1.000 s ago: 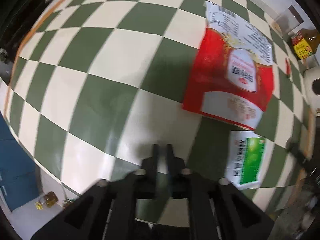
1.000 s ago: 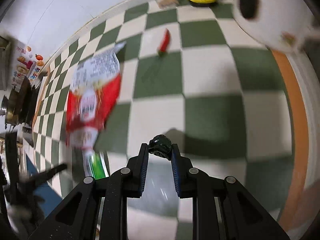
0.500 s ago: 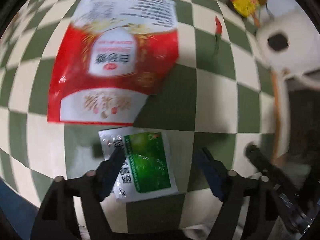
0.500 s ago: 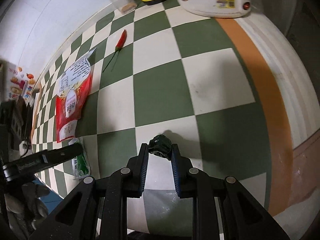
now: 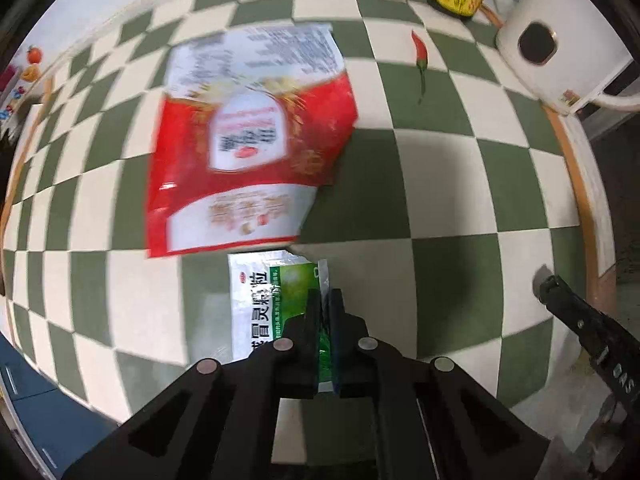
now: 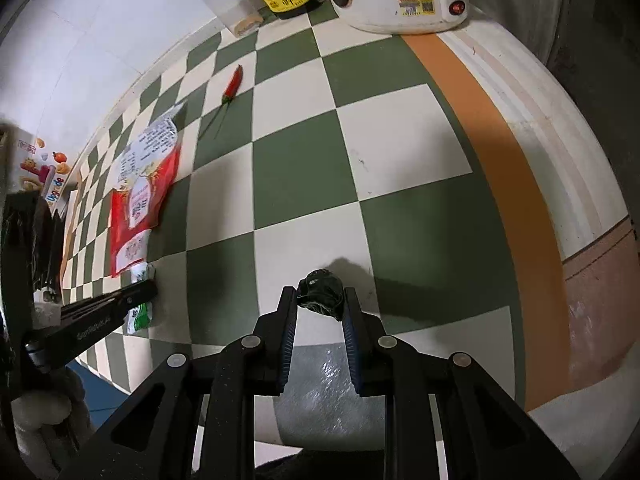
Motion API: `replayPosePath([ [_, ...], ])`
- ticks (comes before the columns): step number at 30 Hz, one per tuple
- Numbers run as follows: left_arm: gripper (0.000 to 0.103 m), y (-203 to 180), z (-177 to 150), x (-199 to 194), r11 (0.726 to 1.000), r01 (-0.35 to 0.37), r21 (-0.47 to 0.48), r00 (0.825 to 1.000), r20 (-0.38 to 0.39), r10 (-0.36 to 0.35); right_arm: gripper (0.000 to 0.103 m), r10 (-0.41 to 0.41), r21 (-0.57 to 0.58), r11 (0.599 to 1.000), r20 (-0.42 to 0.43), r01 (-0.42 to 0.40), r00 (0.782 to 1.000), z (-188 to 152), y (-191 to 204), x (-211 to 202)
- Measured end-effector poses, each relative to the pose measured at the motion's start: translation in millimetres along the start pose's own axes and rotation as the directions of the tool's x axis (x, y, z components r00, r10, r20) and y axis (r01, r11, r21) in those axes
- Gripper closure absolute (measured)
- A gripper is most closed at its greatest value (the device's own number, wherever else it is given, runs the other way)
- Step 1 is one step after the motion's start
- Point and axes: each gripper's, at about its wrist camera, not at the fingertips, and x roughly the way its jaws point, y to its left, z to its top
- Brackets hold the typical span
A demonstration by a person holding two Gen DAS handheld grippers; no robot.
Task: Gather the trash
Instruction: 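Carry the sachet and scrap down over the bin and open both tools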
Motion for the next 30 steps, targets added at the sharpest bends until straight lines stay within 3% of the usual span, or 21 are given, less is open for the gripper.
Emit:
replayPosePath([
  [4,0.102,29,-19,-41,0.999,0.034,-0.011,0.997,0.072,-0.033,0.08,0.027,-0.022,0.999,0.029,-0.027,0.999,-9,12,-16],
  [7,0.102,-3,-18,-53,0.998,0.056,-0.023,0.992,0.119,-0.053,0.08,0.05,-0.048,0.998,0.046,-0.048,0.998,-21,27,-27],
  [10,0.102,-3,-36,-70,0.996,0.086,-0.033,0.985,0.155,-0.08,0.08,0.075,-0.072,0.995,0.056,-0.071,0.996,-39,45,-39],
  [15,0.102,15,-83,-90,0.989,0.143,-0.035,0.976,0.174,-0.135,0.08,0.111,-0.113,0.988,0.062,-0.103,0.992,-97,82,-58],
  [19,0.102,37,-125,-73,0.98,0.191,-0.061,0.973,0.142,-0.181,0.08,0.104,-0.107,0.989,0.03,-0.1,0.994,-155,102,-54],
  [23,0.101,69,-180,-23,0.961,0.249,-0.118,0.968,0.049,-0.245,0.08,0.066,-0.095,0.993,-0.037,-0.07,0.997,-224,110,-23],
  [26,0.101,93,-216,49,0.941,0.273,-0.2,0.957,-0.047,-0.288,0.08,0.044,-0.067,0.996,-0.139,-0.054,0.989,-273,104,36],
  [30,0.101,119,-253,158,0.911,0.272,-0.309,0.933,-0.146,-0.328,0.08,0.059,-0.018,0.998,-0.263,-0.066,0.963,-322,85,134],
])
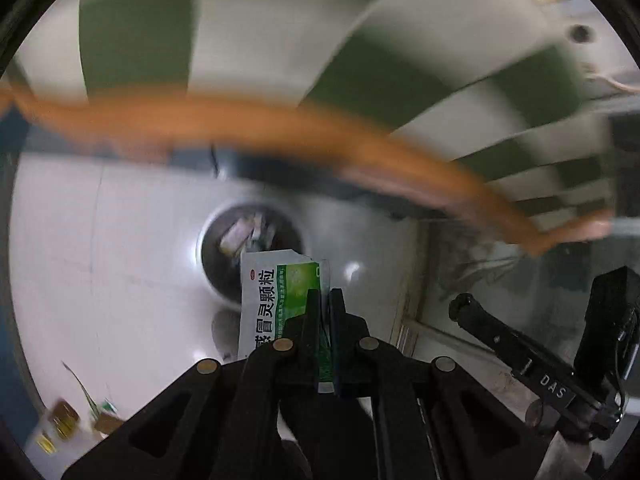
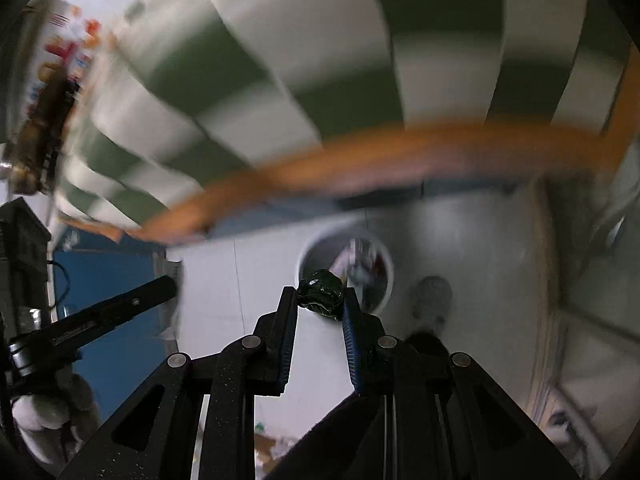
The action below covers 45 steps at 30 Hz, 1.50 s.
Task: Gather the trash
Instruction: 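Carry the sachet and scrap down over the bin and open both tools, then raise both tools back toward the red snack bag on the counter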
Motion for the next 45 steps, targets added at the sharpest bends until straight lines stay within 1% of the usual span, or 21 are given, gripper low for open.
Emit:
replayPosePath([
  [1,0.1,15,0,23,1.0,0.003,-0.021,1.0,-0.015,-0.003,0.08,0.003,0.003,1.0,-0.014,-0.003,1.0,-1,-4,21],
  [3,0.099,44,1,75,0.999,-0.004,-0.054,0.999,-0.043,0.002,0.08,0.008,-0.009,1.0,-0.047,-0.008,0.999,-3,-16,83],
  [6,0.096,74,5,136,0.997,-0.029,-0.074,0.997,-0.069,0.024,0.08,0.016,-0.026,0.999,-0.081,-0.019,0.997,-3,-31,157],
  [9,0.096,99,10,190,0.996,-0.036,-0.084,0.996,-0.09,0.028,0.079,0.001,-0.068,0.998,-0.122,-0.01,0.993,-3,-46,231],
  [11,0.093,111,13,218,0.995,-0.06,-0.079,0.993,-0.102,0.052,0.079,-0.015,-0.076,0.997,-0.149,0.004,0.989,-2,-52,264],
  [13,0.074,121,16,237,0.994,-0.094,-0.059,0.992,-0.084,0.089,0.077,-0.036,-0.066,0.998,-0.182,0.024,0.983,-2,-63,296],
  [14,0.047,124,16,242,0.992,-0.111,-0.056,0.992,-0.069,0.107,0.074,-0.051,-0.061,0.997,-0.187,0.04,0.981,-1,-68,304],
  [15,0.022,128,16,243,0.99,-0.128,-0.054,0.991,-0.054,0.125,0.062,-0.063,-0.058,0.997,-0.188,0.053,0.98,-3,-71,308],
  [18,0.005,136,13,240,0.984,-0.17,-0.051,0.985,-0.019,0.17,0.044,-0.095,-0.059,0.995,-0.18,0.086,0.979,-5,-76,313],
  [19,0.003,137,11,238,0.98,-0.194,-0.048,0.981,-0.012,0.194,0.041,-0.119,-0.072,0.992,-0.169,0.108,0.978,-6,-76,312],
  [20,0.001,137,9,231,0.973,-0.228,-0.041,0.974,0.004,0.228,0.029,-0.16,-0.092,0.985,-0.154,0.148,0.975,-8,-74,307],
  [21,0.001,137,7,225,0.968,-0.248,-0.034,0.968,0.017,0.249,0.015,-0.19,-0.101,0.979,-0.143,0.177,0.971,-9,-73,304],
  [23,0.001,136,2,210,0.959,-0.282,-0.023,0.958,0.037,0.283,0.0,-0.229,-0.11,0.97,-0.135,0.215,0.964,-10,-69,298],
  [24,0.001,133,-2,198,0.95,-0.312,-0.017,0.949,0.047,0.312,0.0,-0.262,-0.122,0.961,-0.123,0.248,0.957,-10,-65,290],
  [27,0.001,127,-10,170,0.934,-0.358,-0.007,0.932,0.063,0.358,0.0,-0.326,-0.159,0.937,-0.088,0.31,0.941,-12,-49,263],
  [30,0.001,116,-23,134,0.931,-0.366,-0.012,0.928,0.068,0.366,0.0,-0.344,-0.171,0.929,-0.07,0.328,0.936,-16,-33,230],
  [34,0.001,96,-43,79,0.934,-0.357,-0.011,0.931,0.071,0.357,0.0,-0.354,-0.192,0.92,-0.043,0.34,0.934,-23,-7,172],
  [38,0.001,70,-62,20,0.936,-0.351,0.012,0.933,0.085,0.349,0.0,-0.349,-0.199,0.92,-0.022,0.338,0.937,-33,20,103],
  [41,0.001,55,-75,-17,0.936,-0.351,0.023,0.933,0.1,0.347,0.0,-0.346,-0.214,0.915,0.017,0.342,0.938,-43,41,45],
  [43,0.001,46,-83,-44,0.941,-0.338,0.026,0.936,0.116,0.333,0.0,-0.342,-0.219,0.914,0.039,0.342,0.939,-49,54,9],
  [45,0.001,36,-92,-70,0.951,-0.307,0.04,0.943,0.149,0.298,0.0,-0.334,-0.218,0.916,0.056,0.338,0.941,-55,66,-24],
])
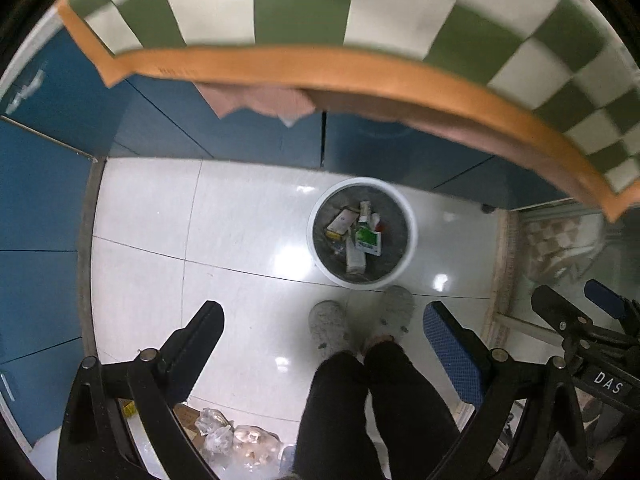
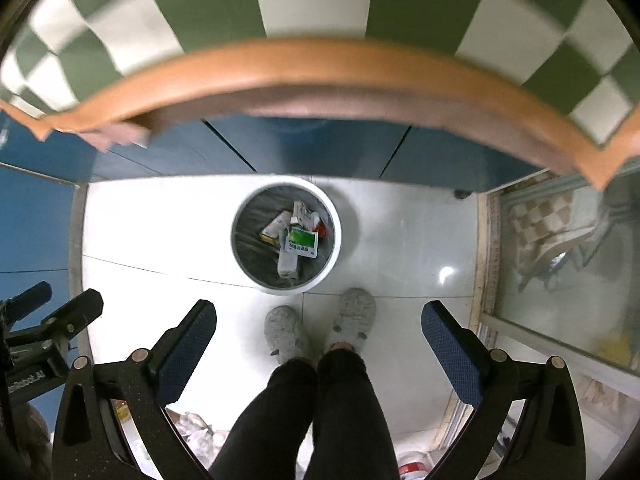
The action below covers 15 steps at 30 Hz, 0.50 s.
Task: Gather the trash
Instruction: 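Raise both tools back toward the red snack bag on the counter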
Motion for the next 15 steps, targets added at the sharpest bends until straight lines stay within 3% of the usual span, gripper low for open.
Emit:
replayPosePath([
  [7,0.001,-2,-10,-92,1.0,0.011,0.022,0.996,0.087,-0.013,0.0,0.026,-0.025,0.999,0.055,-0.024,0.998,-15,7,-110],
  [15,0.001,-6,11,-176,0.997,-0.079,0.011,0.967,0.244,0.074,0.0,0.131,-0.042,0.991,0.136,-0.127,0.982,-5,10,-200],
])
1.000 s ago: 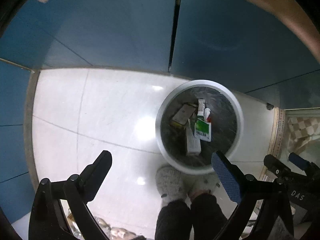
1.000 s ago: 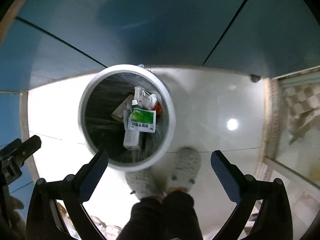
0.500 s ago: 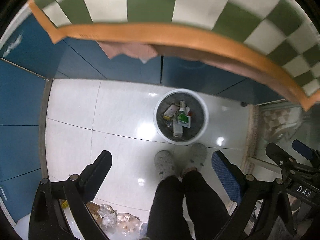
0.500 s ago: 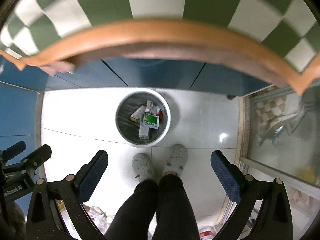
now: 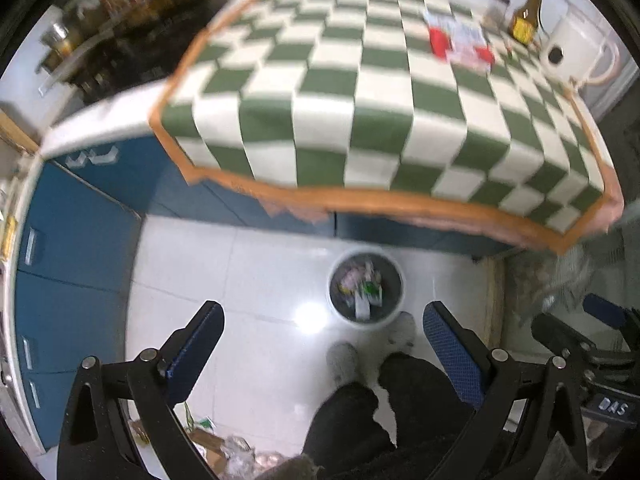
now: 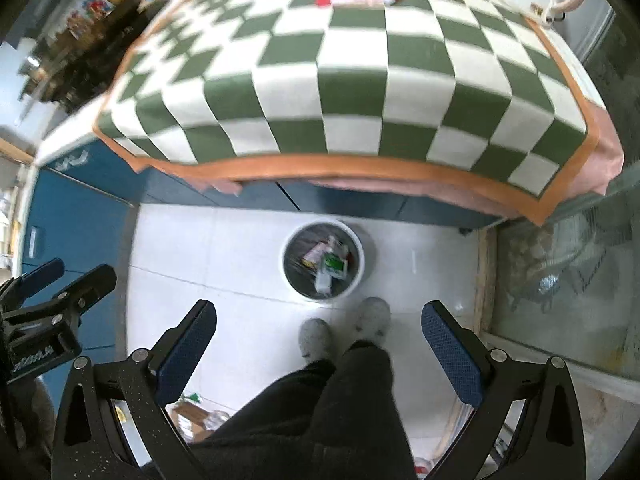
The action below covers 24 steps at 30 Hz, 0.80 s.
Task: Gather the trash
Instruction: 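Raise both tools back toward the red snack bag on the counter, then grasp the red snack bag with the left tool while the right tool grasps the red chili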
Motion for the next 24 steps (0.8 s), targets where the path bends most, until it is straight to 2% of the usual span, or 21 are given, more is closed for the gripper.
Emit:
replayPosePath([
  [3,0.001,-4,32,-18,1.0,-0.024,-0.008,0.998,0.061,0.025,0.0,0.051,0.024,0.998,0.041,-0.052,0.998,28,-6,-21],
  [5,0.001,-11,62,-22,1.0,-0.022,-0.016,0.995,0.1,0.024,0.0,0.073,0.044,0.996,0.056,-0.076,0.996,51,-13,-21],
  [9,0.0,-27,129,-10,0.999,0.023,-0.039,0.991,0.135,-0.017,0.0,0.09,0.112,0.988,0.114,-0.102,0.989,126,-52,-19],
  [11,0.0,-42,173,7,0.998,0.04,-0.052,0.992,0.118,-0.034,0.0,0.085,0.149,0.983,0.119,-0.102,0.989,162,-74,-10],
  [14,0.0,-65,231,37,0.994,0.08,-0.079,0.994,0.079,-0.074,0.0,0.081,0.216,0.97,0.128,-0.107,0.988,238,-117,10],
  [17,0.0,-94,294,86,0.989,0.119,-0.091,0.993,0.009,-0.119,0.001,0.038,0.26,0.963,0.153,-0.077,0.988,312,-159,36],
  [19,0.0,-113,323,113,0.988,0.133,-0.081,0.991,-0.021,-0.135,0.01,0.002,0.281,0.959,0.162,-0.048,0.987,359,-185,56],
  [21,0.001,-134,351,144,0.988,0.145,-0.061,0.987,-0.062,-0.149,0.031,-0.024,0.295,0.955,0.148,-0.02,0.989,402,-208,79],
  [24,0.001,-162,384,185,0.985,0.166,-0.038,0.977,-0.129,-0.17,0.043,-0.04,0.304,0.953,0.108,0.005,0.993,460,-236,121],
])
